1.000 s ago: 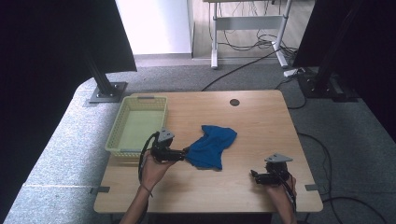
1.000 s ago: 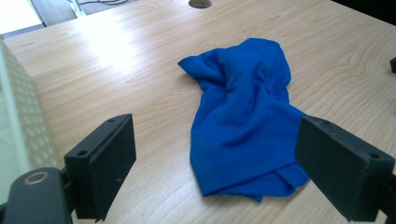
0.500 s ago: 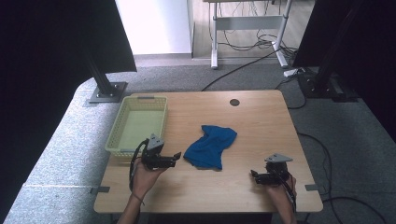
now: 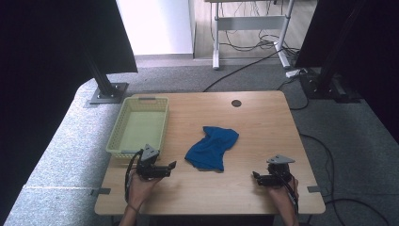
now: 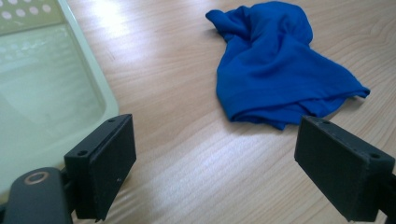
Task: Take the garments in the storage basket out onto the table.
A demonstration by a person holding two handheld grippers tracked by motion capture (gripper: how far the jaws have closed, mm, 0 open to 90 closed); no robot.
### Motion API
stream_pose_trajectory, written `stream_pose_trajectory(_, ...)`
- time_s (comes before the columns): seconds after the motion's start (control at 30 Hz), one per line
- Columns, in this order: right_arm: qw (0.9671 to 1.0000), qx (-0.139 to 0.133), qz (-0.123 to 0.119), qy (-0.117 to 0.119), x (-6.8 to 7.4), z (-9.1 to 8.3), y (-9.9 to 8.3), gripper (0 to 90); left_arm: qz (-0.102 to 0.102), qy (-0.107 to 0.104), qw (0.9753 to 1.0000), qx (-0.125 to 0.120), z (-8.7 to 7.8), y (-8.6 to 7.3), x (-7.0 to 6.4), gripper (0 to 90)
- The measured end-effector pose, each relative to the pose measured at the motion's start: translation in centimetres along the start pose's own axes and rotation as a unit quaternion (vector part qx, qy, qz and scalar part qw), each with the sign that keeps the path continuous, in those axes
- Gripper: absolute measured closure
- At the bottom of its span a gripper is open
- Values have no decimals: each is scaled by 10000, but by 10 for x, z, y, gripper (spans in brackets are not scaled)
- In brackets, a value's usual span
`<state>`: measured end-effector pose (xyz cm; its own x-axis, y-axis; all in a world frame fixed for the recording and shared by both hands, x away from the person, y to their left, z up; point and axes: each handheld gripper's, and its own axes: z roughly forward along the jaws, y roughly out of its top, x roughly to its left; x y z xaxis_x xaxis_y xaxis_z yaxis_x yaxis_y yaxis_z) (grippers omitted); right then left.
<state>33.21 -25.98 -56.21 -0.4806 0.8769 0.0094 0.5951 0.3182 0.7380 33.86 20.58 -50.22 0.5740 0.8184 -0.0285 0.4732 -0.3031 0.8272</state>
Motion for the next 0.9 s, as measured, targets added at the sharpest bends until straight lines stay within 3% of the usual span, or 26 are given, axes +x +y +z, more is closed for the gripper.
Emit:
stream_pose_trajectory(0.53, 10000, 0, 18, -12, 0, 0, 0, 98, -110, 27, 9999, 61, 7, -32, -1, 123)
stream_pose_trajectory(0.9, 10000, 1, 26, -17, 1, 0, 0, 98, -162, 126, 9992, 351, 15, -49, 1, 123)
